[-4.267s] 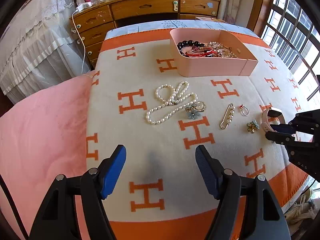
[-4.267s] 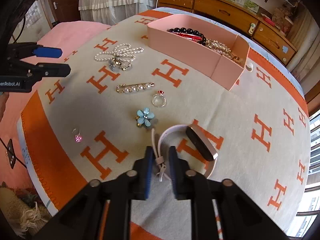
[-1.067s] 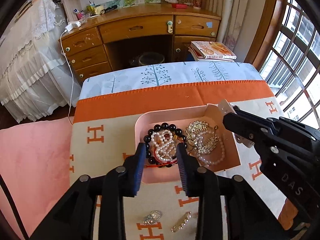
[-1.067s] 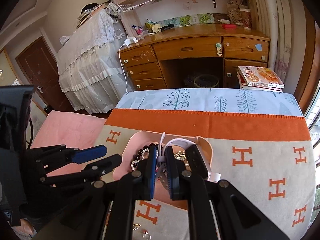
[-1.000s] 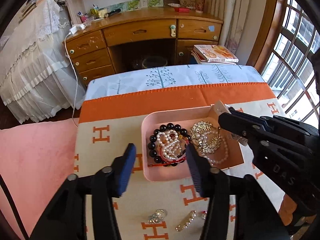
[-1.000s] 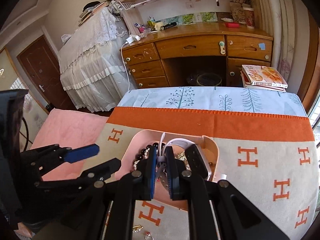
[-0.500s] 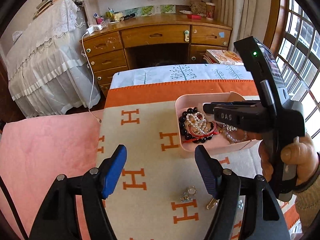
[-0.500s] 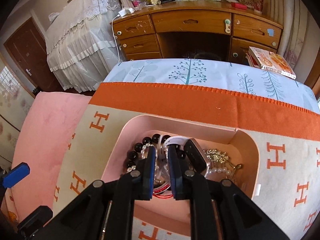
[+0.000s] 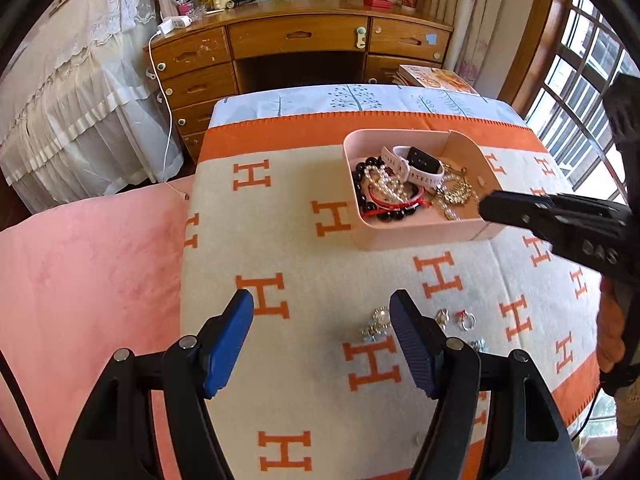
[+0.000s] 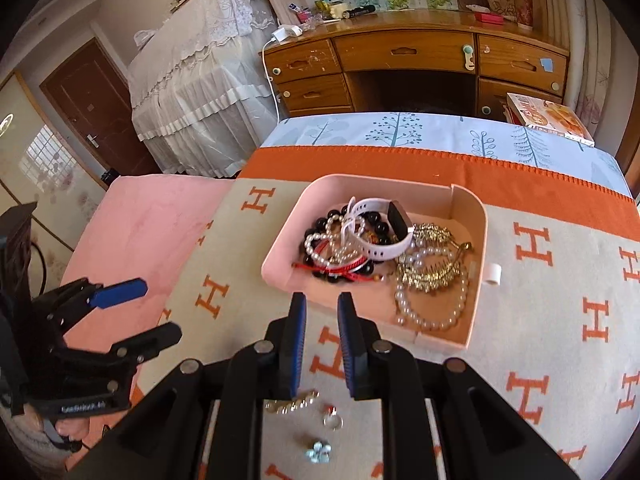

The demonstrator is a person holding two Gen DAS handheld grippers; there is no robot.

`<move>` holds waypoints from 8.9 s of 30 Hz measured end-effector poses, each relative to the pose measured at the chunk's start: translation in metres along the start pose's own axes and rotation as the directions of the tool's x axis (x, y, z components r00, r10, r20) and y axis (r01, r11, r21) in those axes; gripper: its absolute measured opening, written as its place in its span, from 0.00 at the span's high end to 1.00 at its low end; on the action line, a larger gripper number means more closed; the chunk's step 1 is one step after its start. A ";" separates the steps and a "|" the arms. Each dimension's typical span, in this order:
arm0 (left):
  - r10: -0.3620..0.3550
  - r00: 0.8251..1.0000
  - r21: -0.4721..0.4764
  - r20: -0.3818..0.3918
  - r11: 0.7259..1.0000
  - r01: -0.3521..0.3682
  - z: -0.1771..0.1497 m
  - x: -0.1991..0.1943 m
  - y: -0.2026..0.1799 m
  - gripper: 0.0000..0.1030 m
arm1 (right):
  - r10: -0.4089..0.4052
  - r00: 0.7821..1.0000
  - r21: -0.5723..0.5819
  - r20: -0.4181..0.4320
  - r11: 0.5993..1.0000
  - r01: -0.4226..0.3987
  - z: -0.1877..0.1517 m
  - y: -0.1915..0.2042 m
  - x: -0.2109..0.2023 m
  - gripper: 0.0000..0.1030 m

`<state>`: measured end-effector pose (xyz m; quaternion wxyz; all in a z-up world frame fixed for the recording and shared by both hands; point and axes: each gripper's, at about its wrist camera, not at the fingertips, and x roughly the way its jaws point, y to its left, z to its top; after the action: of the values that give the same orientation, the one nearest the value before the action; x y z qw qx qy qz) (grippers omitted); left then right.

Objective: Organize jewelry
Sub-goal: 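Move the left tool to the silver ring while the right tool reaches the blue flower brooch, then grasp the silver ring with the left tool while the right tool grasps the blue flower brooch, then carry the ring and flower brooch into the pink box and open both tools, then move the left tool to the pink-gem ring while the right tool reaches the red-gem ring, then grasp the pink-gem ring with the left tool while the right tool grasps the red-gem ring, then carry both rings into the pink box and open both tools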

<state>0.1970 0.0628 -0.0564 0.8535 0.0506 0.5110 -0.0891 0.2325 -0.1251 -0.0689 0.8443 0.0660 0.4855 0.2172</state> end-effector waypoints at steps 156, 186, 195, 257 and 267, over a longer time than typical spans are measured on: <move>-0.115 0.993 -0.028 -0.015 0.993 0.115 -0.162 0.001 -0.068 0.45 | -0.116 0.993 0.100 -0.012 0.988 0.116 -0.171 -0.007 -0.015 0.82; -0.241 0.967 -0.027 0.076 0.969 0.244 -0.138 0.027 -0.087 0.62 | -0.102 0.994 0.035 0.035 0.994 0.101 -0.174 -0.005 -0.009 0.81; -0.181 0.981 -0.056 0.064 0.981 0.185 -0.149 0.021 -0.079 0.71 | -0.109 0.993 0.025 0.039 0.994 0.108 -0.172 -0.004 -0.008 0.81; -0.209 0.954 -0.077 0.216 0.970 0.230 -0.013 -0.011 -0.025 0.93 | -0.056 0.990 0.041 0.133 0.998 0.051 -0.036 -0.014 -0.025 0.85; -0.284 0.941 -0.081 0.183 0.950 0.302 0.076 0.028 -0.047 0.93 | -0.070 0.985 0.190 0.157 0.981 0.039 0.015 -0.051 -0.008 0.85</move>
<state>0.2659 0.0005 -0.0445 0.8723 -0.0798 0.4427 -0.1916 0.2567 -0.1731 -0.0712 0.8769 0.1489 0.4345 0.1414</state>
